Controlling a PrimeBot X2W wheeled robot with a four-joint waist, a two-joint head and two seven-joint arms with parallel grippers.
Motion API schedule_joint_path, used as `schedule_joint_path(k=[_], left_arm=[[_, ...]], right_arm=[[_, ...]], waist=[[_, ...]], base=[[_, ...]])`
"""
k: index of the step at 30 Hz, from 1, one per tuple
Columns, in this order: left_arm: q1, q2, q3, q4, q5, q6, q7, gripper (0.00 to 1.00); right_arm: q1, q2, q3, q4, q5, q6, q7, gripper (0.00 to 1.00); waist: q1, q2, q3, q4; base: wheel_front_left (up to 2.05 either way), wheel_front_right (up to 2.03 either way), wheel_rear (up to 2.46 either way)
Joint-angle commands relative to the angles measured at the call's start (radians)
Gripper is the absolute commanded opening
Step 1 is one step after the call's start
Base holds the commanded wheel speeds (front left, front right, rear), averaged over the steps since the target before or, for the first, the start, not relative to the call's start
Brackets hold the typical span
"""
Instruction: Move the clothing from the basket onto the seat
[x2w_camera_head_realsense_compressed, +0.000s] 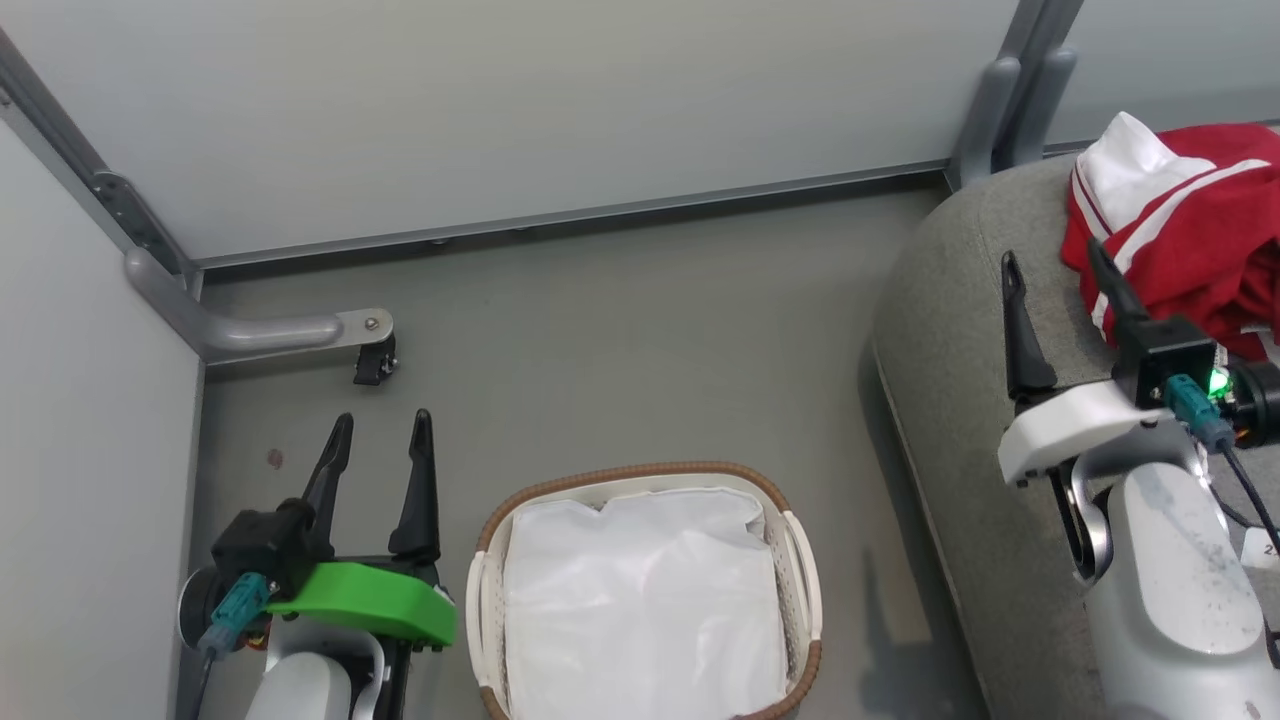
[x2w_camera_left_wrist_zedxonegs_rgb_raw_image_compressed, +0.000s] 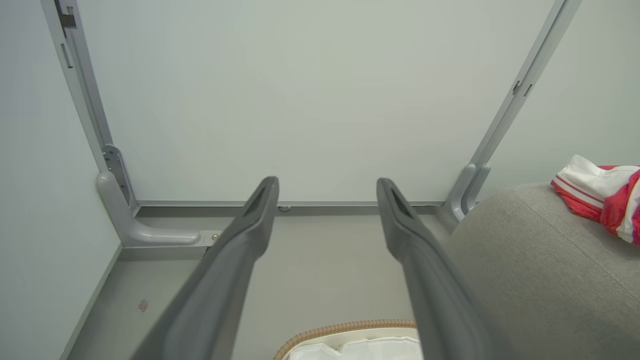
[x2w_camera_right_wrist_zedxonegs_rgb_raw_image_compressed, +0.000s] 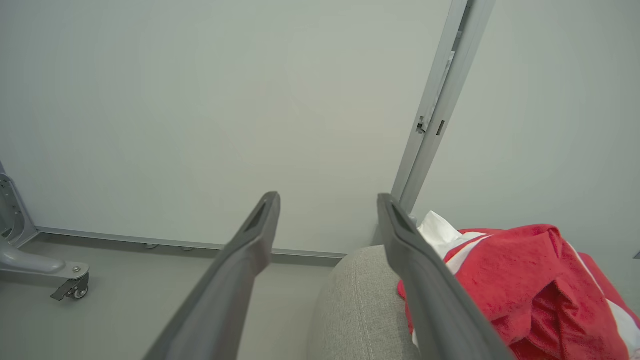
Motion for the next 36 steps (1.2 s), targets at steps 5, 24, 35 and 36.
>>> schedule_joint_path(k=[5,24,35,36], left_arm=[[0.064,-0.004,0.053,0.016,0.007,-0.003,0.001,1.0],[0.147,-0.007,0.084,0.062,-0.022,0.015,0.001,1.0],[0.135,-0.007,0.064,0.074,-0.032,0.014,0.001,1.0],[0.135,-0.007,0.064,0.074,-0.03,0.014,0.001,1.0]], right_arm=[[0.116,0.002,0.04,-0.001,0.086,-0.001,0.0,1.0],[0.314,0.001,0.117,-0.08,0.2,-0.001,0.0,1.0],[0.319,0.001,0.111,-0.083,0.205,-0.001,0.0,1.0],[0.32,0.001,0.112,-0.083,0.207,-0.001,0.0,1.0]], waist=[[0.0001,0.0,-0.056,0.051],[0.0001,0.0,-0.075,0.027],[0.0001,0.0,-0.08,0.031],[0.0001,0.0,-0.08,0.031]], base=[[0.0,0.0,0.0],[0.0,0.0,0.0],[0.0,0.0,0.0],[0.0,0.0,0.0]])
